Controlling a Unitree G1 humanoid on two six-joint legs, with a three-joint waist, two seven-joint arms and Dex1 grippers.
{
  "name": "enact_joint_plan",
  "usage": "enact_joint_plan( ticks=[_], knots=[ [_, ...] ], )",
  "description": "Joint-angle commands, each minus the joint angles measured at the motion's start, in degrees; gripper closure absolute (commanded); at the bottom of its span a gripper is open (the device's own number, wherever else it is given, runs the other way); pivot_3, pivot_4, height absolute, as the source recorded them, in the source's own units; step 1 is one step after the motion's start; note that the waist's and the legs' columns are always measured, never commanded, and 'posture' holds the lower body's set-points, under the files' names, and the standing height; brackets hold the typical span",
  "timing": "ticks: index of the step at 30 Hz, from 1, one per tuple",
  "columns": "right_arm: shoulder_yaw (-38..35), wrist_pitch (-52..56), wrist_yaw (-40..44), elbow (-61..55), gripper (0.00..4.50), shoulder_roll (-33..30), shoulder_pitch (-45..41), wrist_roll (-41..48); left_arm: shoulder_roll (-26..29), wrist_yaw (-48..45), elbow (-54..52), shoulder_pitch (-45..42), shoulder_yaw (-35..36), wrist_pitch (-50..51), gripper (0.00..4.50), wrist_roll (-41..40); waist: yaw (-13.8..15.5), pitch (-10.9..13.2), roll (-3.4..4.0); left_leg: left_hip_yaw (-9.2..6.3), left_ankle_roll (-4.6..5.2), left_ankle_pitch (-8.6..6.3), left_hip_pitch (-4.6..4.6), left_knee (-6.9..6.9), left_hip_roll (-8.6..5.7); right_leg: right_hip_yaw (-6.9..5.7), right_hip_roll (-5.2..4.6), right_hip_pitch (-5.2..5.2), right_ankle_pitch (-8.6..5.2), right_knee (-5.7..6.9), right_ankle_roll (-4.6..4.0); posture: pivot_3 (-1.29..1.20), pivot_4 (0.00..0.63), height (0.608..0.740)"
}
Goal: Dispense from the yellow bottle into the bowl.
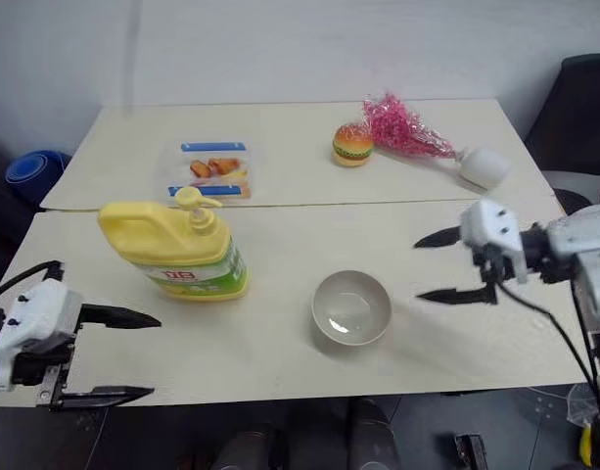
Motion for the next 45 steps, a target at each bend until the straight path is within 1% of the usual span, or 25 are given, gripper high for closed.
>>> enact_joint_plan(
  ticks=[1, 3, 6, 11, 12, 13, 15, 17, 19, 22, 27, 34, 39, 42, 44, 45],
  knots=[
    [2.5, -4.2, 3.4, -6.7, 0.03, 0.1, 2.4, 0.7, 1.9, -0.9, -0.8, -4.7, -3.7, -0.7, 0.0, -1.9, 0.0, 0.0, -0.02, 0.05, 0.0, 0.0, 0.06, 0.0, -0.01, 0.05, 0.01, 0.02, 0.0, 0.04, 0.0, 0.0, 0.15, 0.74],
    [4.8, -9.1, 3.1, -6.5, 0.03, 1.1, 3.7, -1.4, 2.6, -0.9, -0.7, -8.1, -6.4, -0.5, 0.0, -2.9, 0.0, 0.0, -0.06, 0.12, 0.0, 0.0, 0.17, 0.0, -0.02, 0.15, 0.02, 0.07, -0.01, 0.09, -0.01, 0.0, 0.15, 0.74],
    [8.4, -16.8, 3.5, -3.2, 0.03, 2.6, 3.9, -4.8, 3.3, -1.5, -0.5, -11.6, -9.8, -0.7, 0.0, -2.8, -0.1, 0.0, -0.17, 0.2, 0.0, 0.0, 0.26, 0.0, -0.02, 0.24, 0.05, 0.09, -0.01, 0.18, -0.02, 0.0, 0.15, 0.74],
    [14.5, -23.6, 4.1, 3.0, 0.03, 6.3, -0.6, -8.1, 3.7, -2.2, 0.4, -15.4, -14.2, -1.6, 0.0, -1.6, -0.4, 0.1, -0.22, 0.45, -0.01, 0.01, 0.4, 0.0, 0.01, 0.45, 0.14, 0.08, -0.02, 0.25, -0.04, 0.0, 0.15, 0.74],
    [15.7, -25.2, 4.2, 4.0, 0.4, 6.4, -1.1, -8.4, 3.7, -2.2, 0.6, -16.0, -14.7, -1.5, 0.0, -1.5, -0.4, 0.1, -0.21, 0.49, -0.04, 0.02, 0.41, 0.0, 0.03, 0.49, 0.17, 0.07, -0.02, 0.28, -0.05, 0.0, 0.15, 0.74],
    [16.9, -26.9, 4.3, 5.2, 0.63, 6.6, -1.8, -8.8, 3.6, -2.2, 0.7, -16.4, -15.1, -1.5, 0.0, -1.5, -0.3, 0.1, -0.22, 0.49, -0.06, 0.03, 0.45, -0.01, 0.05, 0.49, 0.18, 0.07, -0.03, 0.31, -0.09, 0.0, 0.15, 0.74],
    [19.2, -30.6, 4.3, 8.2, 1.29, 7.5, -3.3, -10.4, 3.5, -2.3, 0.7, -17.0, -15.7, -1.4, 0.0, -1.3, -0.2, 0.1, -0.22, 0.47, -0.11, 0.03, 0.45, -0.01, 0.1, 0.49, 0.25, 0.06, -0.06, 0.33, -0.14, 0.0, 0.15, 0.74],
    [21.4, -33.1, 4.3, 11.3, 2.02, 9.4, -5.8, -11.4, 3.4, -2.2, 0.7, -17.3, -16.0, -1.4, 0.0, -0.9, -0.2, 0.1, -0.23, 0.47, -0.11, 0.03, 0.44, 0.0, 0.12, 0.5, 0.29, 0.07, -0.06, 0.32, -0.14, 0.0, 0.15, 0.74],
    [23.6, -35.7, 4.3, 13.8, 2.65, 10.8, -8.0, -12.6, 3.4, -2.0, 0.8, -17.4, -15.9, -1.4, 0.0, -0.4, -0.3, 0.1, -0.23, 0.48, -0.11, 0.03, 0.44, 0.01, 0.12, 0.51, 0.3, 0.06, -0.06, 0.32, -0.15, 0.0, 0.15, 0.74],
    [27.6, -39.6, 4.3, 16.1, 2.65, 10.3, -9.8, -13.1, 3.3, -1.8, 0.8, -17.4, -15.6, -1.3, 0.0, -0.1, -0.2, 0.1, -0.24, 0.47, -0.14, 0.02, 0.45, -0.01, 0.16, 0.53, 0.36, 0.04, -0.07, 0.32, -0.18, 0.0, 0.15, 0.74],
    [31.3, -43.9, 4.3, 20.2, 2.65, 10.4, -12.0, -13.6, 3.1, -1.5, 0.8, -17.4, -14.5, -0.7, 0.0, -0.1, -0.2, 0.1, -0.24, 0.43, -0.16, 0.01, 0.4, 0.0, 0.18, 0.54, 0.41, 0.03, -0.09, 0.28, -0.21, 0.0, 0.15, 0.74],
    [33.9, -43.7, 4.3, 22.6, 2.65, 13.1, -13.4, -13.4, 2.9, -0.8, 0.7, -17.7, -14.3, -0.7, 0.0, 0.1, -0.2, 0.1, -0.25, 0.43, -0.3, 0.01, 0.43, 0.01, 0.31, 0.55, 0.56, 0.03, -0.1, 0.32, -0.23, 0.0, 0.15, 0.74],
    [34.1, -44.7, 4.2, 26.4, 2.65, 16.5, -13.3, -15.5, 2.9, 0.5, 1.1, -19.8, -15.2, -0.4, 0.0, -0.5, -0.2, 0.1, -0.25, 0.43, -0.34, 0.01, 0.44, 0.02, 0.35, 0.57, 0.6, 0.02, -0.11, 0.38, -0.26, 0.0, 0.15, 0.74],
    [33.7, -45.6, 4.3, 27.2, 3.25, 17.4, -13.1, -15.7, 2.8, 0.7, 1.3, -20.7, -15.3, 0.1, 0.0, -1.1, -0.2, 0.1, -0.25, 0.43, -0.34, 0.01, 0.44, 0.02, 0.34, 0.58, 0.6, 0.02, -0.11, 0.37, -0.27, 0.0, 0.15, 0.74],
    [33.8, -45.1, 4.3, 26.6, 3.9, 17.1, -12.9, -14.6, 2.8, 0.5, 1.5, -20.7, -15.5, -0.3, 0.0, -0.4, -0.2, 0.1, -0.28, 0.42, -0.34, 0.01, 0.44, 0.01, 0.34, 0.58, 0.6, 0.01, -0.11, 0.37, -0.27, 0.0, 0.15, 0.74],
    [33.8, -44.9, 4.3, 26.4, 4.29, 17.0, -12.9, -14.3, 2.8, 0.4, 1.6, -20.7, -15.6, -0.5, 0.0, -0.1, -0.2, 0.1, -0.28, 0.42, -0.34, 0.01, 0.44, 0.02, 0.35, 0.58, 0.6, 0.01, -0.11, 0.37, -0.27, 0.0, 0.15, 0.74]
  ],
)
